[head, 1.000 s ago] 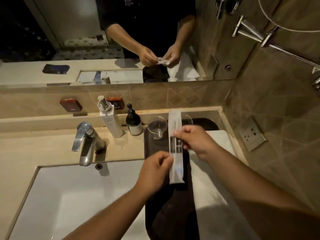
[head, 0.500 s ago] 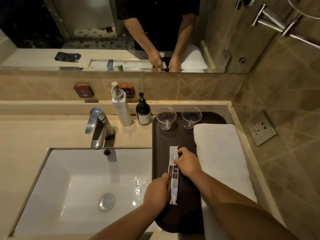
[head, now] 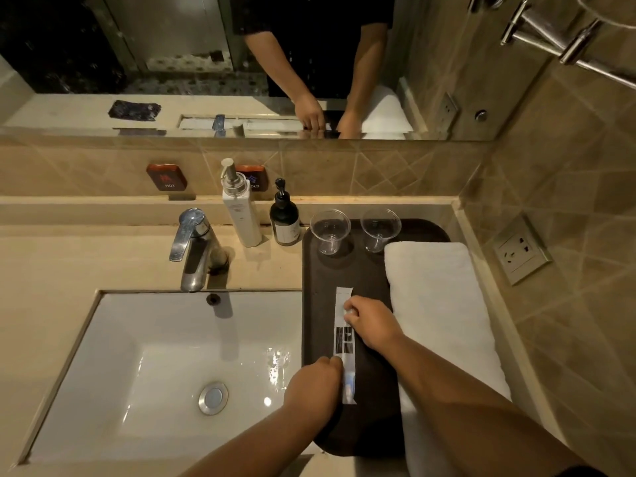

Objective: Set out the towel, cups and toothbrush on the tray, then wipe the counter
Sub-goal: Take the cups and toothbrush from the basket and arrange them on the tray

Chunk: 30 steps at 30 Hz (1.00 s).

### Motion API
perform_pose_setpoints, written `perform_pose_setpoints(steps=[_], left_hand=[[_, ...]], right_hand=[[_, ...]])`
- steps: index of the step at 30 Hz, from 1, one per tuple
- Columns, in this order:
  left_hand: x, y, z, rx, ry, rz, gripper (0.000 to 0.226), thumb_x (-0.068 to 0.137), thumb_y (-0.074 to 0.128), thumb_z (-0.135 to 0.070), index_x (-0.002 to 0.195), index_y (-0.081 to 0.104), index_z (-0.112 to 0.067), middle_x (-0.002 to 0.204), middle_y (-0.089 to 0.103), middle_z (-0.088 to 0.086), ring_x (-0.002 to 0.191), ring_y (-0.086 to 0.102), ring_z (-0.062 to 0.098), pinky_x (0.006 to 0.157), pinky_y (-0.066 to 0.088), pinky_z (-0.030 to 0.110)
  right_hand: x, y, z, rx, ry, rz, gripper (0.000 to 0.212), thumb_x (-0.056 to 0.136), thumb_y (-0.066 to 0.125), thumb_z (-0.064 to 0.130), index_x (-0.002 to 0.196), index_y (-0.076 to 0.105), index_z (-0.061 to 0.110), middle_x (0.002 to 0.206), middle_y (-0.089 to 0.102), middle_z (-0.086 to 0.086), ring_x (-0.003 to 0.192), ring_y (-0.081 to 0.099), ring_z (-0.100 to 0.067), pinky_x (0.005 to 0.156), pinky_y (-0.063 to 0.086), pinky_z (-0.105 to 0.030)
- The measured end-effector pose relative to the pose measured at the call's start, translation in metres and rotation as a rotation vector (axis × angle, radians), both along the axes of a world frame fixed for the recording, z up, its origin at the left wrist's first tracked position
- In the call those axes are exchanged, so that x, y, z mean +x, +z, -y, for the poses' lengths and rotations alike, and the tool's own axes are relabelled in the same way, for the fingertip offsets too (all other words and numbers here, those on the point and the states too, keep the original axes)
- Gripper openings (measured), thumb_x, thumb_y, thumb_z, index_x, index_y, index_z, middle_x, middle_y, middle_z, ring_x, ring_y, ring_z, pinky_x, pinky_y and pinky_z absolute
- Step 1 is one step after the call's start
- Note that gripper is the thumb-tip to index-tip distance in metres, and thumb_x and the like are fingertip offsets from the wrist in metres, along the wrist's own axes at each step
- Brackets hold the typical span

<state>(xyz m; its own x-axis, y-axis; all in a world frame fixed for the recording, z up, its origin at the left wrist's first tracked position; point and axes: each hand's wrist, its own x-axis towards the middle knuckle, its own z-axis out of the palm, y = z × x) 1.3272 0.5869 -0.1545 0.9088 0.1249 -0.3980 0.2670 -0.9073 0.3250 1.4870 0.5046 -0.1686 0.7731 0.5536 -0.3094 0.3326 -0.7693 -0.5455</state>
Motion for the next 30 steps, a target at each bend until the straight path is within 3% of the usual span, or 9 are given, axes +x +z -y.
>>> perform_pose_setpoints(steps=[5, 9, 13, 17, 19, 22, 26, 28, 30], left_hand=[[-0.004, -0.005, 0.001, 0.037, -0.035, 0.043, 0.036, 0.089, 0.062, -0.015, 0.123, 0.050, -0.013, 0.113, 0.057, 0.009, 0.091, 0.064, 0.027, 0.077, 0.053, 0.034], [-0.013, -0.008, 0.001, 0.113, -0.164, 0.300, 0.039, 0.076, 0.076, -0.029, 0.111, 0.065, -0.019, 0.101, 0.062, 0.002, 0.083, 0.062, 0.018, 0.068, 0.054, 0.027], [-0.023, -0.014, 0.004, 0.158, -0.282, 0.311, 0.064, 0.065, 0.082, -0.047, 0.122, 0.067, -0.022, 0.122, 0.068, -0.001, 0.110, 0.066, 0.017, 0.089, 0.052, 0.032], [-0.025, -0.016, 0.003, 0.157, -0.273, 0.209, 0.060, 0.085, 0.066, -0.042, 0.139, 0.052, -0.020, 0.144, 0.052, 0.003, 0.130, 0.052, 0.021, 0.106, 0.036, 0.038], [-0.026, -0.017, 0.001, 0.162, -0.270, 0.228, 0.057, 0.094, 0.053, -0.040, 0.146, 0.042, -0.019, 0.153, 0.040, 0.004, 0.139, 0.040, 0.022, 0.112, 0.026, 0.039], [-0.027, -0.021, 0.002, 0.170, -0.337, 0.233, 0.057, 0.076, 0.071, -0.050, 0.127, 0.065, -0.024, 0.132, 0.063, -0.002, 0.118, 0.061, 0.014, 0.097, 0.047, 0.032], [-0.026, -0.013, 0.005, 0.164, -0.288, 0.313, 0.053, 0.074, 0.070, -0.053, 0.119, 0.070, -0.026, 0.123, 0.068, -0.004, 0.112, 0.064, 0.013, 0.093, 0.051, 0.030], [-0.023, -0.004, 0.000, 0.173, -0.234, 0.308, 0.052, 0.086, 0.055, -0.050, 0.129, 0.062, -0.023, 0.135, 0.061, 0.000, 0.124, 0.056, 0.018, 0.103, 0.043, 0.034], [-0.018, 0.006, -0.011, 0.143, -0.172, 0.278, 0.057, 0.095, 0.037, -0.048, 0.144, 0.045, -0.019, 0.152, 0.042, 0.004, 0.140, 0.036, 0.022, 0.115, 0.024, 0.038]], right_hand=[[-0.003, 0.000, 0.003, -0.022, 0.062, 0.067, 0.032, 0.097, 0.056, 0.024, 0.128, 0.061, 0.020, 0.127, 0.055, 0.000, 0.103, 0.059, -0.016, 0.089, 0.044, -0.022], [-0.019, 0.003, 0.014, -0.073, 0.200, 0.315, 0.037, 0.100, 0.050, 0.026, 0.136, 0.056, 0.019, 0.147, 0.044, -0.003, 0.123, 0.049, -0.021, 0.102, 0.043, -0.031], [-0.030, 0.001, 0.023, -0.252, 0.443, 0.419, 0.048, 0.100, 0.048, 0.023, 0.148, 0.039, 0.021, 0.159, 0.030, -0.005, 0.144, 0.027, -0.028, 0.115, 0.026, -0.042], [-0.025, 0.000, 0.022, -0.345, 0.495, 0.444, 0.056, 0.099, 0.049, 0.018, 0.152, 0.030, 0.021, 0.162, 0.020, -0.004, 0.147, 0.019, -0.029, 0.118, 0.018, -0.043], [-0.025, -0.003, 0.022, -0.349, 0.501, 0.440, 0.058, 0.098, 0.050, 0.017, 0.152, 0.029, 0.021, 0.162, 0.019, -0.004, 0.147, 0.019, -0.029, 0.118, 0.018, -0.043], [-0.025, -0.005, 0.023, -0.345, 0.505, 0.442, 0.058, 0.098, 0.051, 0.019, 0.152, 0.030, 0.021, 0.162, 0.020, -0.004, 0.146, 0.020, -0.029, 0.118, 0.018, -0.043], [-0.027, 0.001, 0.023, -0.259, 0.448, 0.412, 0.052, 0.098, 0.050, 0.024, 0.148, 0.038, 0.021, 0.159, 0.029, -0.005, 0.144, 0.026, -0.028, 0.117, 0.019, -0.042], [-0.027, 0.011, 0.022, -0.215, 0.426, 0.408, 0.048, 0.096, 0.052, 0.024, 0.144, 0.046, 0.019, 0.155, 0.037, -0.007, 0.141, 0.032, -0.029, 0.116, 0.022, -0.042], [-0.026, 0.023, 0.021, -0.154, 0.416, 0.445, 0.042, 0.093, 0.056, 0.022, 0.135, 0.058, 0.015, 0.146, 0.049, -0.012, 0.134, 0.044, -0.032, 0.112, 0.030, -0.045]])
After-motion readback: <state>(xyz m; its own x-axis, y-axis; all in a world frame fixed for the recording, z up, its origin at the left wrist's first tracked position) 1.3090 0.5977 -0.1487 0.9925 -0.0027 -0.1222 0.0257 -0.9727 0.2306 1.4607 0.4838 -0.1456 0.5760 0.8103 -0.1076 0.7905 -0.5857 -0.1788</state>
